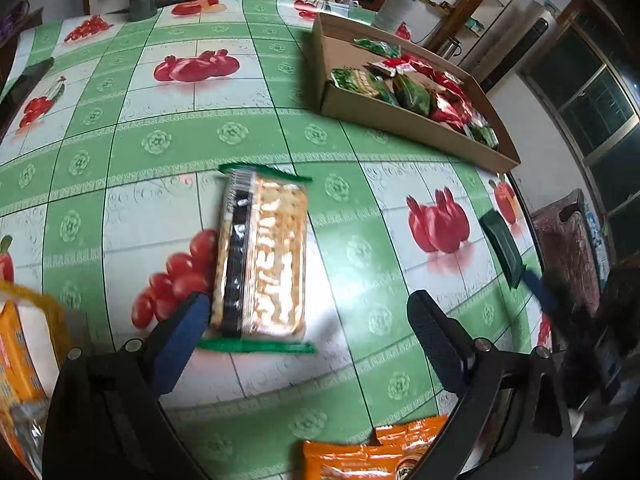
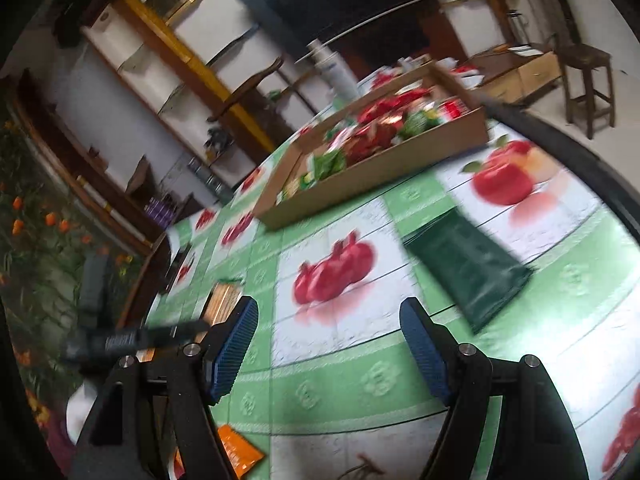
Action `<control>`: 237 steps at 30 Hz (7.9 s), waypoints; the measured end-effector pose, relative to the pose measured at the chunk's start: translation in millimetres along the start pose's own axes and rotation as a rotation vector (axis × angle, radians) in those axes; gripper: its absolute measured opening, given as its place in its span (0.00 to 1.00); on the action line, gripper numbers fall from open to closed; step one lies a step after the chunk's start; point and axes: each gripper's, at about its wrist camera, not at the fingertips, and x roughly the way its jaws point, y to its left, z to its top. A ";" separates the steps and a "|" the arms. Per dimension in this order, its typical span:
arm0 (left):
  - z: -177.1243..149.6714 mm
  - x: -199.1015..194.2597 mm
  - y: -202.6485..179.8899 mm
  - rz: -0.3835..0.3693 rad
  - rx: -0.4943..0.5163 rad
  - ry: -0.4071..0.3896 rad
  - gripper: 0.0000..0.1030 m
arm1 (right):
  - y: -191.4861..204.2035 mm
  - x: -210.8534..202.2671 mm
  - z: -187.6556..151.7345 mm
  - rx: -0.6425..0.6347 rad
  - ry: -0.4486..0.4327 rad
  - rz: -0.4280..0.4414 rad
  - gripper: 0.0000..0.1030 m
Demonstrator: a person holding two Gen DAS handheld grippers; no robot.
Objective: Organize snacks
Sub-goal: 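Grasp the dark green pouch with the right gripper while the left gripper grasps the cracker pack, then lift the cracker pack and green pouch and carry them toward the white tray, then lower both grippers into the white tray and release the cracker pack and pouch, then grasp an orange snack packet with the right gripper, then grasp the other orange packet with the left gripper while the right gripper holds its packet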
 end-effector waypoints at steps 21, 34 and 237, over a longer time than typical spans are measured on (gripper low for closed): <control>9.5 26.9 -20.0 0.263 0.152 -0.063 0.62 | -24.5 41.7 31.9 -0.124 0.114 -0.360 0.81; -16.2 6.2 -13.9 0.187 0.090 -0.064 0.44 | 6.7 39.2 4.2 -0.269 0.181 -0.361 0.46; -116.8 -18.1 -30.4 0.296 0.057 -0.083 1.00 | 44.0 22.8 -59.5 -0.342 0.223 -0.111 0.29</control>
